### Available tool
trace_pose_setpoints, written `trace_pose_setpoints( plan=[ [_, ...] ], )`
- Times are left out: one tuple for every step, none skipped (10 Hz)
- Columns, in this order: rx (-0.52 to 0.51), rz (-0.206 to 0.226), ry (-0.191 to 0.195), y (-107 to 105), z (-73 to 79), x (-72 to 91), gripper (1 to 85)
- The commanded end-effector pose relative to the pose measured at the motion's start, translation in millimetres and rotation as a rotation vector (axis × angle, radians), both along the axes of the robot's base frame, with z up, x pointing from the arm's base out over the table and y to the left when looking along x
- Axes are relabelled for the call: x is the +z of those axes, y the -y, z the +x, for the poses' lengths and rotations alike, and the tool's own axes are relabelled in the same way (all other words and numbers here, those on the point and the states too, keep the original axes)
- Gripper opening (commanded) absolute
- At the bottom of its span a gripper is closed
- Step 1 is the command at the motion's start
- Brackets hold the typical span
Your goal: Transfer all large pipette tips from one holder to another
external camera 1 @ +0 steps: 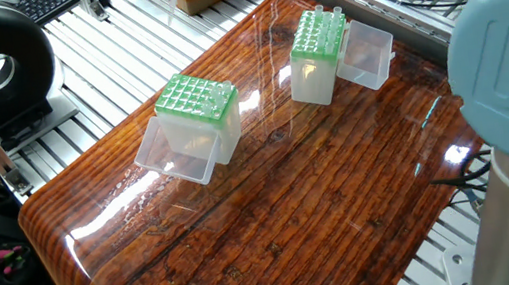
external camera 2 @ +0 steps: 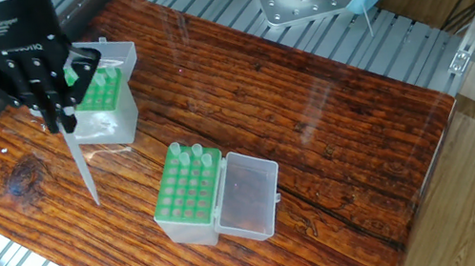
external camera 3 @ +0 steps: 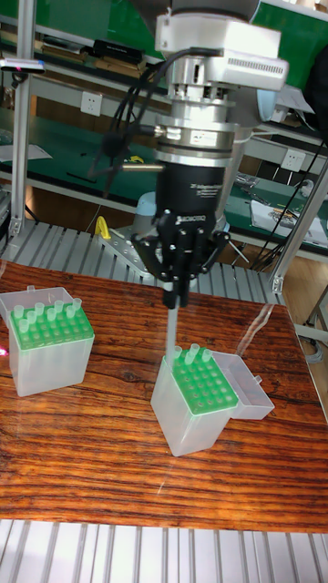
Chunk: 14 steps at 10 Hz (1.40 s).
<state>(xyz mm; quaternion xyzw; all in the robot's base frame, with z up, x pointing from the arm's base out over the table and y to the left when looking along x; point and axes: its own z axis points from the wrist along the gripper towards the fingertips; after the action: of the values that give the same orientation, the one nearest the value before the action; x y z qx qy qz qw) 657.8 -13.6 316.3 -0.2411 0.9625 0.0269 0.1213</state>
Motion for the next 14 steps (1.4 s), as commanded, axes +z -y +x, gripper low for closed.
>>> trace_pose_setpoints(
  plan=[
    [0.028, -0.07, -0.069, 43, -10.5, -0.1, 10.7],
    [0.097, -0.116, -0.125, 74, -18.1, 2.0, 10.7],
    [0.147, -0.135, -0.14, 99, -19.7, 3.9, 11.7],
    [0.162, -0.14, -0.144, 115, -22.9, 4.3, 11.7],
    [0.178, -0.143, -0.145, 131, -25.5, -0.5, 11.3],
    [0.19, -0.099, -0.165, 135, -36.3, -9.3, 11.3],
    [0.191, -0.038, -0.204, 133, -57.2, -15.8, 13.3],
    [0.18, -0.082, -0.215, 149, -67.9, -17.4, 13.7],
    [0.177, -0.122, -0.217, 160, -73.9, -16.4, 13.0],
    [0.178, -0.131, -0.223, 163, -77.8, -16.5, 12.7],
    [0.177, -0.129, -0.224, 164, -78.6, -17.9, 12.7],
    [0.176, -0.135, -0.228, 166, -79.1, -19.9, 12.7],
    [0.177, -0.13, -0.233, 166, -80.4, -24.9, 12.7],
    [0.18, -0.126, -0.235, 164, -81.1, -30.1, 12.7]
  ],
)
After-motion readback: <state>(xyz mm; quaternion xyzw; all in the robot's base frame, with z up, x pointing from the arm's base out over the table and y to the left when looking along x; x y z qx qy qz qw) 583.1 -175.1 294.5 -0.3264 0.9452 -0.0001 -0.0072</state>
